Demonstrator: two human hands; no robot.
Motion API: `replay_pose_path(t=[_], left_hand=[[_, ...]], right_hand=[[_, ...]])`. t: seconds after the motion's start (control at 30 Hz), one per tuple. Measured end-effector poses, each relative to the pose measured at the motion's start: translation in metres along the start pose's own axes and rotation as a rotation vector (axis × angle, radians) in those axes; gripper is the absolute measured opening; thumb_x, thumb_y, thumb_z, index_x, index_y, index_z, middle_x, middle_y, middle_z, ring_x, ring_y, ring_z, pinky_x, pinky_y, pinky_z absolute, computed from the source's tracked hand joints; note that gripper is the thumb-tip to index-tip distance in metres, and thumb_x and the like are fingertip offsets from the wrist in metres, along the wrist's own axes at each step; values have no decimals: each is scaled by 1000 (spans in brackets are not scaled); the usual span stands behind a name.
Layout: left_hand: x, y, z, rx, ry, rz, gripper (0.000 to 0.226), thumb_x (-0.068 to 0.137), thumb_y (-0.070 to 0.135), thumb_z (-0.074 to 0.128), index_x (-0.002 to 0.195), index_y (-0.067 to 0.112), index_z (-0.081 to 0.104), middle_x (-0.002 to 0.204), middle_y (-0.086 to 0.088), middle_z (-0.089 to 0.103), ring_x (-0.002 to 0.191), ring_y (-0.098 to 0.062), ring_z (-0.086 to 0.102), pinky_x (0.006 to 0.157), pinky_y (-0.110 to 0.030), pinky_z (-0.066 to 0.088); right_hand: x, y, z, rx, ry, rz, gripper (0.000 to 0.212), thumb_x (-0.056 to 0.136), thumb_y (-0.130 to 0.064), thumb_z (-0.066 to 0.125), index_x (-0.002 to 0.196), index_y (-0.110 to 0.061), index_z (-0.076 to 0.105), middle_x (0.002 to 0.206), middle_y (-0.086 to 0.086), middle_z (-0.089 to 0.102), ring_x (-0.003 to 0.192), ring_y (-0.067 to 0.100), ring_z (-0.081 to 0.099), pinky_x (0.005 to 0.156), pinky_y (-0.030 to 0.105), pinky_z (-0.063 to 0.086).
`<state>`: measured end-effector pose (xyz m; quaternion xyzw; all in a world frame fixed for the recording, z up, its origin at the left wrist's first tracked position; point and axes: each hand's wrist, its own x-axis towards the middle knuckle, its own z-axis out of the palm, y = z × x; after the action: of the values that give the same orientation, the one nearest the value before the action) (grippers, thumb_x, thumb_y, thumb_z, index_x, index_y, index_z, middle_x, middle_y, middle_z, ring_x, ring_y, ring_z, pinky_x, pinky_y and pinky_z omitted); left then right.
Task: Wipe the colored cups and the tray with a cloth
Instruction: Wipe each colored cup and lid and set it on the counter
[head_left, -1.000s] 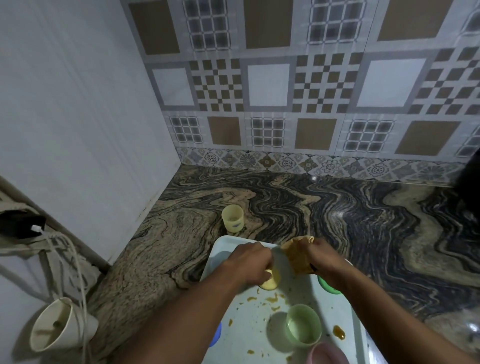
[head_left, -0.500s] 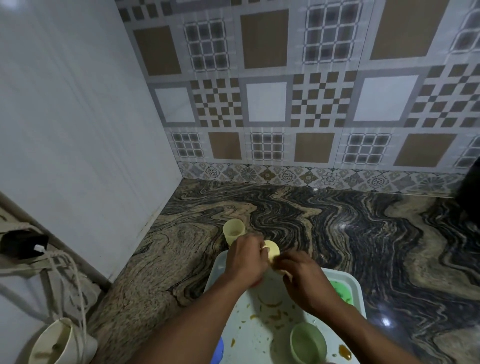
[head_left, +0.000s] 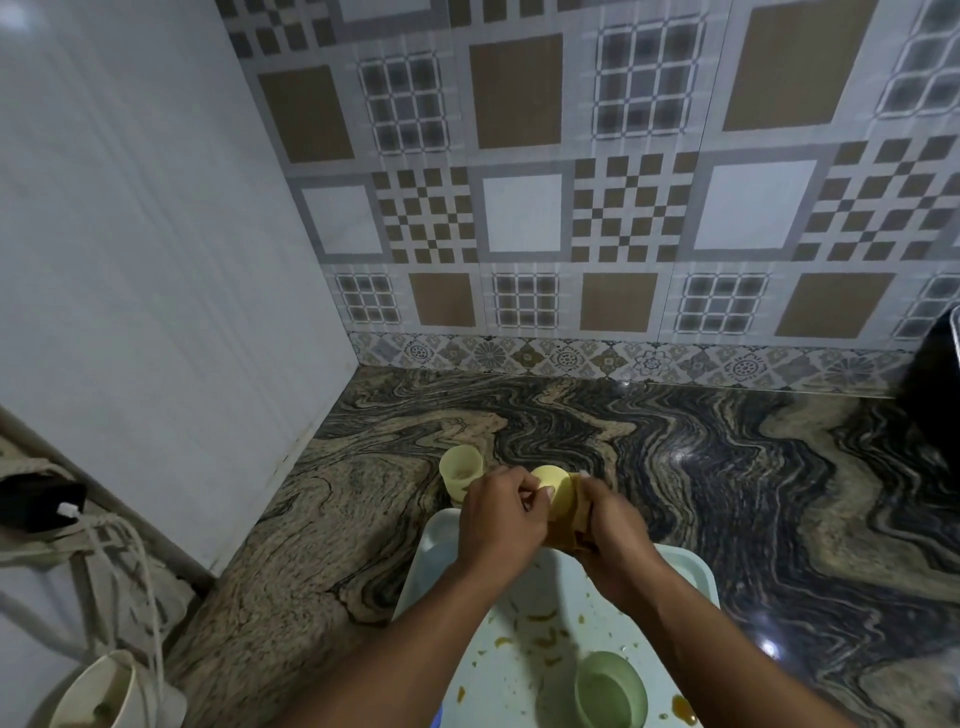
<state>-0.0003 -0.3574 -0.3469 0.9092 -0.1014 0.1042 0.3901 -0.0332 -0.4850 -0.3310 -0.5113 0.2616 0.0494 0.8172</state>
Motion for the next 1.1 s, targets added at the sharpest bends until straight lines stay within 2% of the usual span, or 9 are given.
replay_pose_path(t=[0.1, 0.23, 0.33, 0.47, 0.57, 0.67, 0.77, 1.0, 1.1], left_hand=[[3, -5, -7, -36, -24, 38, 20, 85, 40, 72, 79, 22, 72, 77, 10, 67, 69, -6, 62, 61, -29, 52], [12, -9, -28, -129, 17, 5, 23, 92, 42, 64, 78, 25, 72, 78, 12, 67, 75, -2, 61, 62, -22, 48], [22, -4, -43, -237, -10, -113, 13, 96, 33, 65, 87, 26, 71, 85, 12, 69, 83, -1, 64, 68, -19, 48], [43, 5, -49, -303, -416, -271, 18, 94, 34, 69, 95, 20, 79, 94, 2, 76, 93, -18, 71, 84, -37, 58], [49, 7, -49, -301, -623, -251, 15, 90, 26, 75, 99, 15, 79, 99, -5, 78, 97, -18, 73, 84, -31, 59], [50, 7, -47, -315, -598, -239, 10, 87, 21, 79, 94, 14, 76, 91, -7, 76, 81, -12, 72, 69, -23, 57], [48, 6, -41, -288, -538, -230, 7, 87, 17, 78, 92, 14, 74, 74, 0, 70, 61, -2, 64, 56, -17, 49], [42, -1, -28, -424, -485, -311, 7, 85, 14, 80, 85, 13, 73, 70, -2, 72, 65, -14, 68, 70, -34, 58], [42, 0, -28, -451, -488, -350, 11, 85, 17, 80, 90, 9, 75, 78, -6, 76, 73, -18, 72, 78, -40, 61]], right_hand=[[3, 6, -5, -161, -79, -98, 34, 105, -26, 48, 114, -1, 68, 96, 25, 74, 88, 43, 70, 77, 54, 60], [2, 0, -12, -232, -77, -170, 28, 103, -25, 53, 105, -1, 69, 71, 14, 69, 62, 28, 62, 55, 39, 53], [2, -4, -16, -278, -128, -197, 28, 102, -24, 54, 107, -1, 68, 67, 9, 68, 52, 18, 59, 47, 29, 47], [-2, -12, -16, -340, -240, -231, 28, 102, -24, 54, 101, -2, 70, 64, 16, 63, 47, 21, 54, 46, 29, 44], [-3, -17, -16, -385, -293, -210, 31, 101, -27, 54, 101, 0, 69, 69, 16, 64, 50, 20, 55, 48, 31, 45], [0, -19, -19, -240, -311, -27, 42, 102, -41, 51, 114, -4, 67, 96, 19, 73, 79, 31, 67, 65, 40, 53], [5, -21, -24, 55, -317, 135, 59, 103, -49, 35, 119, 0, 66, 115, 28, 70, 104, 45, 65, 78, 47, 54], [9, -7, -24, -16, -236, -27, 27, 102, -7, 45, 119, 2, 63, 99, 22, 73, 80, 31, 69, 69, 41, 54], [11, -5, -23, -55, -211, -94, 20, 101, -4, 51, 114, 1, 63, 93, 20, 74, 78, 29, 69, 64, 36, 54]])
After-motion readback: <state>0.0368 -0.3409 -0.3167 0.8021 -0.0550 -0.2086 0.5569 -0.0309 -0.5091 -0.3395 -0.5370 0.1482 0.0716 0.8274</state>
